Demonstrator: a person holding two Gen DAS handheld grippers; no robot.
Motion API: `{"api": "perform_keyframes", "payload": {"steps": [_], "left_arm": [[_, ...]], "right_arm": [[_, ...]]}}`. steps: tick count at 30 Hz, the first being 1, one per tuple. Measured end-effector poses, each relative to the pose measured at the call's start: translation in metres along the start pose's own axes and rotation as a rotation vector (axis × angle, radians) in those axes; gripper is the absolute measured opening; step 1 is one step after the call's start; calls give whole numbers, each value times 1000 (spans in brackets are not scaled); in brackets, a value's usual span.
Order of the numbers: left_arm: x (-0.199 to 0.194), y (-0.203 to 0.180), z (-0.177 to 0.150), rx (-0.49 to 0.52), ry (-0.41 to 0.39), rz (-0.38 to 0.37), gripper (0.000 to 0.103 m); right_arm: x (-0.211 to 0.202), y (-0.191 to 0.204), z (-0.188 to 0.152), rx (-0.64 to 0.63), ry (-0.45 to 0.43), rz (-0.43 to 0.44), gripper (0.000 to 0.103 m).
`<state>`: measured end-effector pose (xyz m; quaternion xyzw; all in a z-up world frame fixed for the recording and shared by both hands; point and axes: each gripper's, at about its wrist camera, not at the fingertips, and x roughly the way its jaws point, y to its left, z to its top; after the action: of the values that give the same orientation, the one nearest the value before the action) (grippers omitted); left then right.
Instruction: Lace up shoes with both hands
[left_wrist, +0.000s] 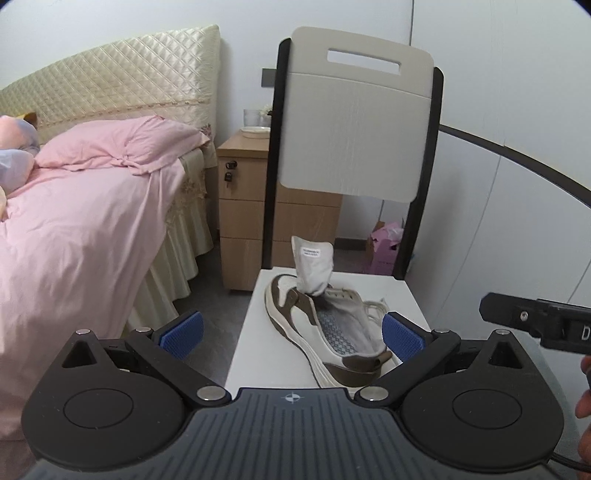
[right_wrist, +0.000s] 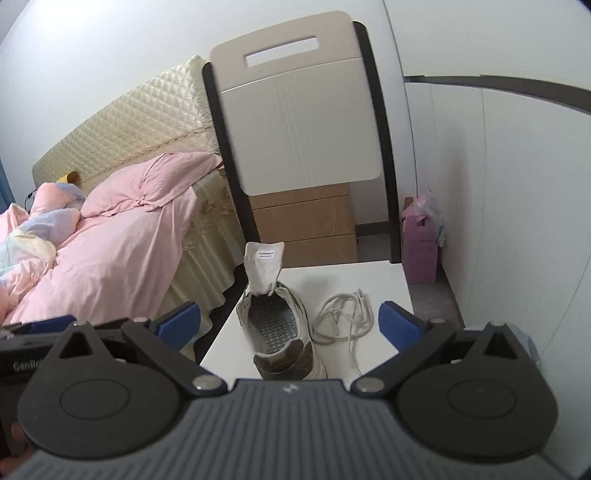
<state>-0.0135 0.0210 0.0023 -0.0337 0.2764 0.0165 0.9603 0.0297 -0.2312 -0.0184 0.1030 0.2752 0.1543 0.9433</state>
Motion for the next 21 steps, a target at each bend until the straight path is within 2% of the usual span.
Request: {"api": "perform_keyframes", "payload": {"steps": [10,21], "left_arm": [[6,3,0,-10,7,24,103],[5,4,-2,-9,10,23,103]], "right_arm": [[11,6,-1,-3,31,-7,103],[10,4,0,-6,21,-11,103]]}}
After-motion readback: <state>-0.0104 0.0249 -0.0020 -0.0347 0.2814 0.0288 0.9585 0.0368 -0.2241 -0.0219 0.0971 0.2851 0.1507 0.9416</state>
